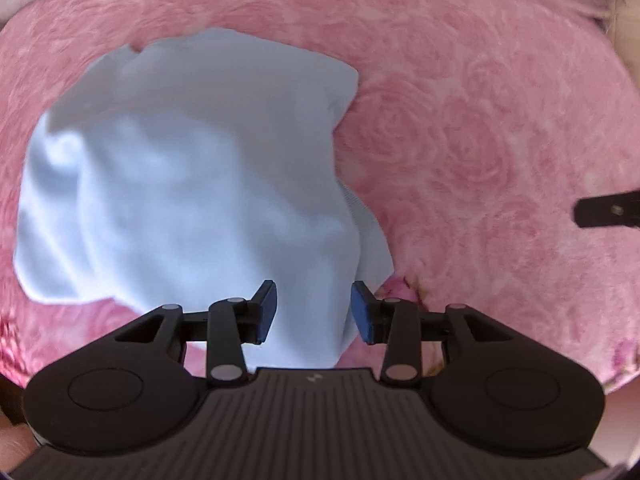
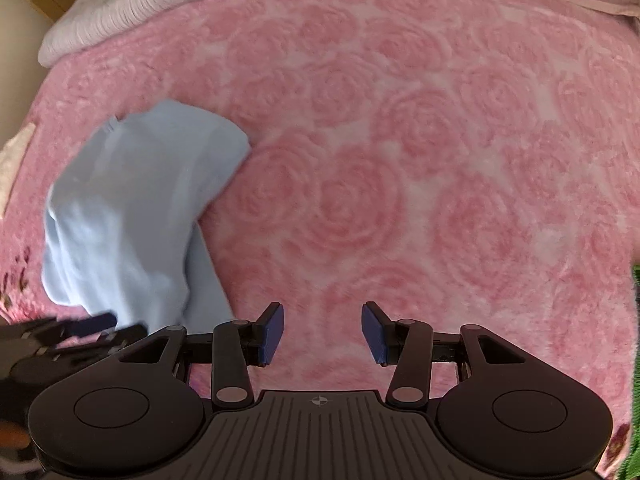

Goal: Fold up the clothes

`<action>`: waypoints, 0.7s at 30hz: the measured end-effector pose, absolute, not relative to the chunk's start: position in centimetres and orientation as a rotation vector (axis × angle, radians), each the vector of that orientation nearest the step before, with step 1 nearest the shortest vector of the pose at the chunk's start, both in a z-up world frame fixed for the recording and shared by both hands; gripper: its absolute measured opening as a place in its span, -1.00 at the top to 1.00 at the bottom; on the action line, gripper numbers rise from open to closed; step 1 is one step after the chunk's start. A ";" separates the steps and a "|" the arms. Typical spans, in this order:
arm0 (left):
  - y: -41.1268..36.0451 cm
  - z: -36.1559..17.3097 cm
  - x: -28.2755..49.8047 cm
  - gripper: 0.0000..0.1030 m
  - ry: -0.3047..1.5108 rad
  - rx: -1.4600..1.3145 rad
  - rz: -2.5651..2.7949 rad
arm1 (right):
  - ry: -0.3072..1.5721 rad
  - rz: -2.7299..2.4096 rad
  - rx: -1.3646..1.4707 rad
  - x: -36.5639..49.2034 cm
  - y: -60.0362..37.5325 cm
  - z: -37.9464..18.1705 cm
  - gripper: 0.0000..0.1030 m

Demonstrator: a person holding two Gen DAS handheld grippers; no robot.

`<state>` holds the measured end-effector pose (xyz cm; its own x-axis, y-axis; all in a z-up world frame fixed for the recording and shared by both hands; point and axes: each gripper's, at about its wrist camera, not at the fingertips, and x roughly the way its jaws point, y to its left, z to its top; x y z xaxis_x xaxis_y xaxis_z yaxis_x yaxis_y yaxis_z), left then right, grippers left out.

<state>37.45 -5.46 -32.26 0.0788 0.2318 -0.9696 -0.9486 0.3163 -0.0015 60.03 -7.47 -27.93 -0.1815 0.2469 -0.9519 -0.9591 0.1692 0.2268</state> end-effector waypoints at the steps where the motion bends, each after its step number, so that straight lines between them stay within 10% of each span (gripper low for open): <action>1: -5.4 -32.8 38.1 0.30 1.145 -0.812 1.048 | 1.272 1.302 -0.791 60.4 -7.5 -28.1 0.08; 9: -4.4 -37.1 40.1 0.32 1.229 -0.793 1.084 | 1.280 1.286 -0.823 61.4 -6.6 -28.8 0.08; 13: -3.9 -36.7 38.5 0.87 1.176 -0.822 1.073 | 1.274 1.301 -0.841 61.0 -5.9 -28.9 0.08; 21: -1.6 -22.3 23.1 0.89 0.758 -0.877 1.420 | 1.237 1.370 -0.835 58.9 -3.6 -27.5 0.08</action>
<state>23.13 -1.56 -22.33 0.0288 0.4994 -0.8659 -0.9973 -0.0443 -0.0587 58.90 -3.64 -27.53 -0.1951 0.2451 -0.9497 -0.9697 0.0971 0.2242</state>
